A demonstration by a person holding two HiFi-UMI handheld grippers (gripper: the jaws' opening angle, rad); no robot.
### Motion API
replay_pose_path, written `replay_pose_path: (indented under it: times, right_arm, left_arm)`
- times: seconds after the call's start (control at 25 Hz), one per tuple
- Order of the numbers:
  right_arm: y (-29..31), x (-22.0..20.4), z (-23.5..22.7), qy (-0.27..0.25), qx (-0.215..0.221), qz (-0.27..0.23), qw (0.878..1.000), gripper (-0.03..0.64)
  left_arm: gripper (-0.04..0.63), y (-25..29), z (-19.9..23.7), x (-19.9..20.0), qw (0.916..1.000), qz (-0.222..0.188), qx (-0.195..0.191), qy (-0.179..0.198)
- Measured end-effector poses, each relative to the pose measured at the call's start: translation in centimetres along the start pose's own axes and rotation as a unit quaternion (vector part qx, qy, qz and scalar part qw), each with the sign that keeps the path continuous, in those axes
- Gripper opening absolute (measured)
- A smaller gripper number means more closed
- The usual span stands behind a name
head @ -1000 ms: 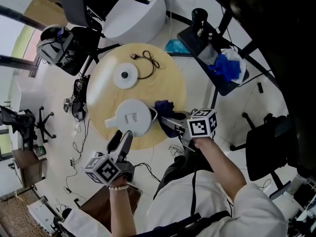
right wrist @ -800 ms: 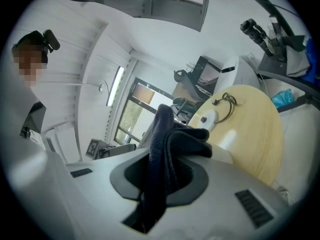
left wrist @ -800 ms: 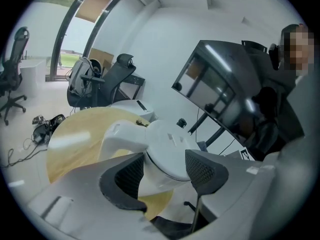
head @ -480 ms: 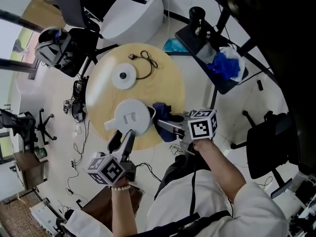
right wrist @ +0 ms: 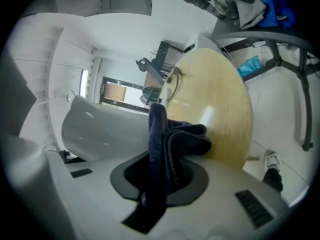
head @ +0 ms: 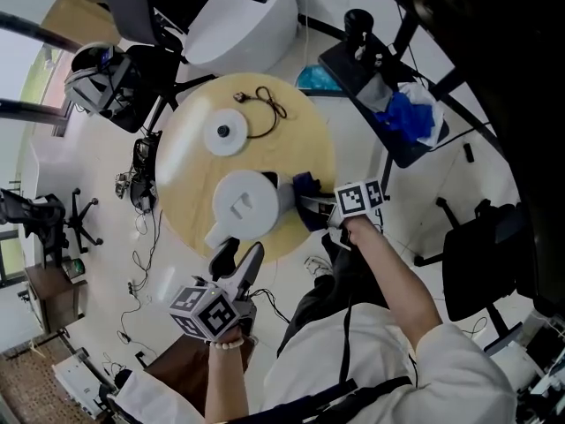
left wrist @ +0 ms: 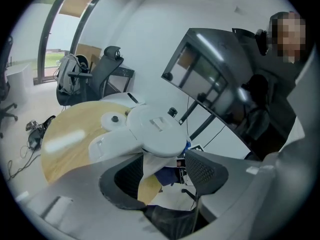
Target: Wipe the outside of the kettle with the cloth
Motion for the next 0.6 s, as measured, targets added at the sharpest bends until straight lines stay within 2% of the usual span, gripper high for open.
replay_pose_path:
  times: [0.12, 0.24, 0.4, 0.52, 0.6]
  right_arm:
    - [0.4, -0.5, -1.7, 0.005, -0.023, 0.020, 1.000, 0.066]
    - [0.5, -0.6, -1.7, 0.007, -0.023, 0.016, 1.000, 0.066]
    - [-0.1, -0.2, 0.5, -0.016, -0.013, 0.008, 1.000, 0.066]
    - [-1.3, 0.5, 4.1, -0.047, 0.012, -0.007, 0.999, 0.066]
    - [-2.3, 1.0, 6.7, -0.074, 0.029, -0.021, 0.997, 0.066]
  left_arm:
    - [0.264, 0.2, -0.1, -0.3, 1.0000, 0.007, -0.003, 0.004]
    - [0.265, -0.5, 0.1, -0.4, 0.9999, 0.007, -0.009, 0.011]
    - [0.256, -3.3, 1.5, 0.0, 0.9984, -0.035, -0.004, 0.044]
    - [0.229, -5.6, 4.0, 0.5, 0.9954, -0.078, 0.023, 0.051]
    - [0.229, -6.3, 5.4, 0.9, 0.9915, -0.099, 0.040, 0.074]
Point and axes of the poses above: the fingertips, and each gripper's own axes: y forward along the fingers, z to its left, x out of its top, the point moved 8 cm from there along -y, backward along the fingers, and after that the axes turned 1 degree about x, right-handed, at the moved point
